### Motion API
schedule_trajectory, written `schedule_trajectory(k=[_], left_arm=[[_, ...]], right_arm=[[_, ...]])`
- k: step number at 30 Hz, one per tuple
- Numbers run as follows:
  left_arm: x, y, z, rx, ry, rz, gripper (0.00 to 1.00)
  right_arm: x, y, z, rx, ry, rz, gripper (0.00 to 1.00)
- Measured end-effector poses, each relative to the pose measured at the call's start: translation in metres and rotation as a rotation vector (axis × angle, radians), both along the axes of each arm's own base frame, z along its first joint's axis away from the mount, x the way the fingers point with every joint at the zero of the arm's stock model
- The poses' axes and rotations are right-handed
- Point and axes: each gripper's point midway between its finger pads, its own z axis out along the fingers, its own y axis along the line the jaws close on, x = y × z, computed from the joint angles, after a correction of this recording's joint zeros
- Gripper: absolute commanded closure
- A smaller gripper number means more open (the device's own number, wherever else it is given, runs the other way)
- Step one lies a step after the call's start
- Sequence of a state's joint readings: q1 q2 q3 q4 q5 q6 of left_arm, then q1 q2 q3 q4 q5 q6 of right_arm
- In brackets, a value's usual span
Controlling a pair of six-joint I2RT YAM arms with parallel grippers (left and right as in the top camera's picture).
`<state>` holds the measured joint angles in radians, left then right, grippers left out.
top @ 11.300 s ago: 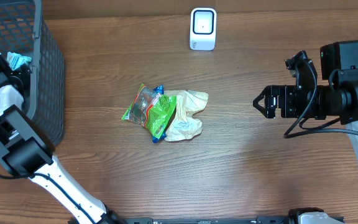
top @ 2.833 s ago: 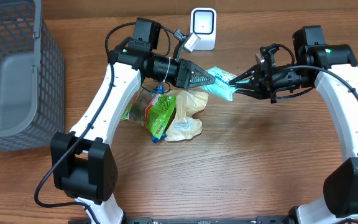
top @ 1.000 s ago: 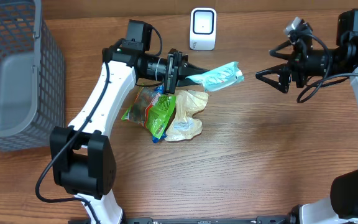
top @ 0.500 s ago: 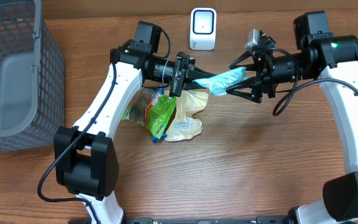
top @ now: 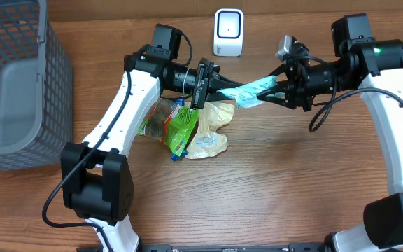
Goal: Scan the item barcode
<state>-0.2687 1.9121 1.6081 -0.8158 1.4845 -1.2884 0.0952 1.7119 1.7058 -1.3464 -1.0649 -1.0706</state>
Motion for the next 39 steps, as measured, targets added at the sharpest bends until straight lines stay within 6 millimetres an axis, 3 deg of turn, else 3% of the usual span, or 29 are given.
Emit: schedule_trajectory(k=[3,6,9,12,14,20,24,31,39], left_arm=[[0.0,0.0,-0.001,0.005,0.003,0.002,0.96],[0.002,0.0,-0.003,0.016,-0.001,0.009,0.88],[0.003,0.001,-0.005,0.028,0.003,0.016,0.75],[0.006,0.0,-0.009,0.05,-0.019,0.028,0.51],[0.01,0.001,-0.015,0.083,-0.05,0.046,0.43],[0.027,0.006,-0.043,0.238,-0.178,0.116,0.37],[0.045,0.022,-0.065,0.372,-0.297,0.17,0.35],[0.081,0.078,-0.099,0.63,-0.523,0.241,0.43],[0.097,0.127,-0.115,0.79,-0.651,0.239,0.36]], right_arm=[[0.0,0.001,-0.002,0.001,0.006,0.004,0.96],[0.003,0.001,-0.005,0.0,0.011,0.005,0.96],[0.003,0.001,-0.006,0.001,0.048,-0.013,0.96],[0.006,-0.004,-0.007,-0.004,0.116,-0.062,0.96],[0.009,-0.009,-0.009,-0.004,0.168,-0.104,0.96],[0.024,-0.042,-0.012,0.011,0.356,-0.294,0.96],[0.032,-0.062,-0.01,0.049,0.473,-0.405,0.96],[0.026,-0.049,0.021,0.237,0.608,-0.354,0.96],[0.022,-0.04,0.061,0.421,0.615,-0.236,0.96]])
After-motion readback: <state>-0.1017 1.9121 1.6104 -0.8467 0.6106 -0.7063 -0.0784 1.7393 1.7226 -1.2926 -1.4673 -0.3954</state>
